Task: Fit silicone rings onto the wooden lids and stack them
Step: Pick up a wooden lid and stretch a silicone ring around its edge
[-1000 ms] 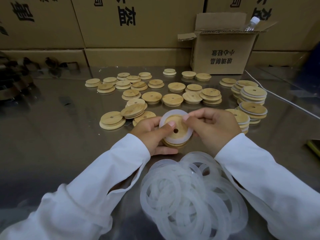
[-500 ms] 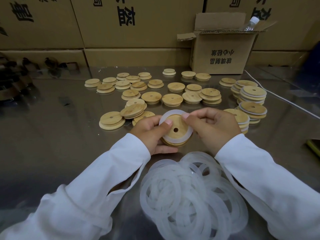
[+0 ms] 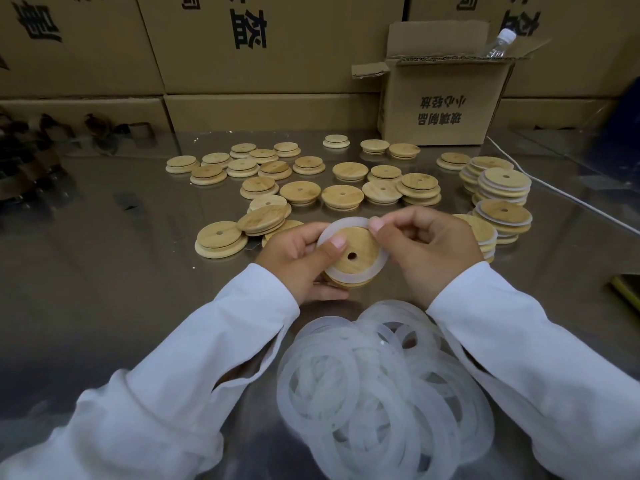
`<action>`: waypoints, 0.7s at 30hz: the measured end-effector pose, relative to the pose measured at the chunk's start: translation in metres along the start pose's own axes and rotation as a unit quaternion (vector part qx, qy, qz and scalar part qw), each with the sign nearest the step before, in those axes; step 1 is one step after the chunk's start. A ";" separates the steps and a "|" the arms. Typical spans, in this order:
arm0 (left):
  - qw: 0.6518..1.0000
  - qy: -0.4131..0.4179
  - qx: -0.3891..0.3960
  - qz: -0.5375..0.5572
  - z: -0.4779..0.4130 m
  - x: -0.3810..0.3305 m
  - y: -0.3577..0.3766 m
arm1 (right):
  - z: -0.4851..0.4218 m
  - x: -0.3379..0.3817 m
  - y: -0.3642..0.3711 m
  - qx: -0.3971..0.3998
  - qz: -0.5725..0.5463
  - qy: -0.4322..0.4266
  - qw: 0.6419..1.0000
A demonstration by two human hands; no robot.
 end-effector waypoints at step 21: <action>0.998 0.057 0.007 0.022 -0.001 -0.017 -0.005 | 0.003 0.022 -0.004 0.020 -0.011 -0.047 0.999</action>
Point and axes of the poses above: each hand's wrist, its own z-axis away from the middle knuckle, its own y-axis out of the palm, x = y × z, the point moved 10 cm from there along -z, towards the middle knuckle, and after that the axes turned 4 degrees about z, right-handed, at the moved point
